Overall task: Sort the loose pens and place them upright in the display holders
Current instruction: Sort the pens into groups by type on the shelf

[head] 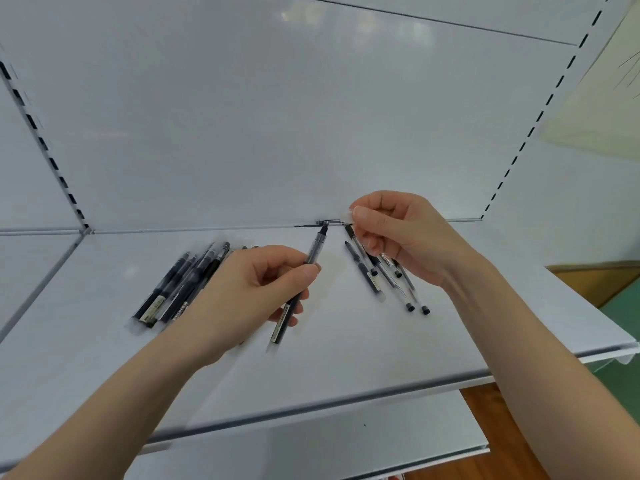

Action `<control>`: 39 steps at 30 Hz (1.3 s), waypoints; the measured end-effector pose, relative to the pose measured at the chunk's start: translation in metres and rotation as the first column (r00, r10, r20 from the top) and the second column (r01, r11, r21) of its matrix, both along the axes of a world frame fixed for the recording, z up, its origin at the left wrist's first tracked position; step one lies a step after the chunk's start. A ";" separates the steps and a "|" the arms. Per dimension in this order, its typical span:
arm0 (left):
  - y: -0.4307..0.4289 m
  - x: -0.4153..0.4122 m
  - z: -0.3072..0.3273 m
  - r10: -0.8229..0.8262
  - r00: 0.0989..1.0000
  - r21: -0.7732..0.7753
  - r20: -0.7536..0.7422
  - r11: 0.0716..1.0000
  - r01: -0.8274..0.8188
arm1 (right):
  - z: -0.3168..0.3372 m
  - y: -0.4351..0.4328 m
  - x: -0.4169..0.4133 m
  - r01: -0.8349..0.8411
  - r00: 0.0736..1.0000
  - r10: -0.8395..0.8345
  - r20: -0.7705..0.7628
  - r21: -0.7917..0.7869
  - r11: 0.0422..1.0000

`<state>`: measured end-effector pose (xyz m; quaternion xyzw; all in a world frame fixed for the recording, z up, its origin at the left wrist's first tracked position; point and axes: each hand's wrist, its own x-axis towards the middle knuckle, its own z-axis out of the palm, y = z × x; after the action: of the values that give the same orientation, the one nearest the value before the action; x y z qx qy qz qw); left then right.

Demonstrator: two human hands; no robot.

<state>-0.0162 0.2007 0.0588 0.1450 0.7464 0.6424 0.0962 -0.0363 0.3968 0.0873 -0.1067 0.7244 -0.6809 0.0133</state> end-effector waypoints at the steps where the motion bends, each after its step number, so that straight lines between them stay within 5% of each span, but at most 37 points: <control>1: 0.000 0.000 0.000 0.000 1.000 -0.004 -0.002 1.000 0.000 | 0.000 0.001 0.000 -0.002 1.000 0.002 -0.007 0.010 1.000; 14: 0.001 -0.001 -0.003 -0.031 0.999 -0.074 -0.027 0.997 0.029 | 0.014 0.001 0.004 -0.163 0.980 0.194 -0.047 0.377 0.912; 20: 0.001 0.000 -0.009 -0.033 0.989 -0.153 -0.144 0.988 0.011 | 0.007 0.002 0.005 -0.172 0.982 0.190 -0.010 0.383 0.908; 28: 0.006 0.000 -0.014 0.023 0.974 -0.144 -0.224 0.988 -0.056 | -0.010 -0.002 0.011 -0.052 0.993 0.072 -0.090 0.199 0.979; 34: 0.012 -0.003 -0.028 0.043 0.967 -0.274 -0.250 0.955 -0.113 | -0.039 -0.004 0.014 -0.019 0.999 0.024 -0.027 0.163 0.987; 36: 0.014 -0.009 -0.029 0.051 0.941 -0.366 -0.335 0.913 -0.180 | -0.046 0.001 0.011 0.017 1.000 -0.019 0.009 0.142 0.990; 39: 0.009 -0.023 -0.033 0.124 0.836 -0.504 -0.535 0.747 -0.433 | -0.051 0.017 0.003 0.288 0.957 -0.284 -0.052 0.227 0.930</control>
<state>-0.0395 0.2102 0.0261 0.1403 0.9252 0.3208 -0.1460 -0.0331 0.4134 0.0366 -0.0039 0.8068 -0.5854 -0.0801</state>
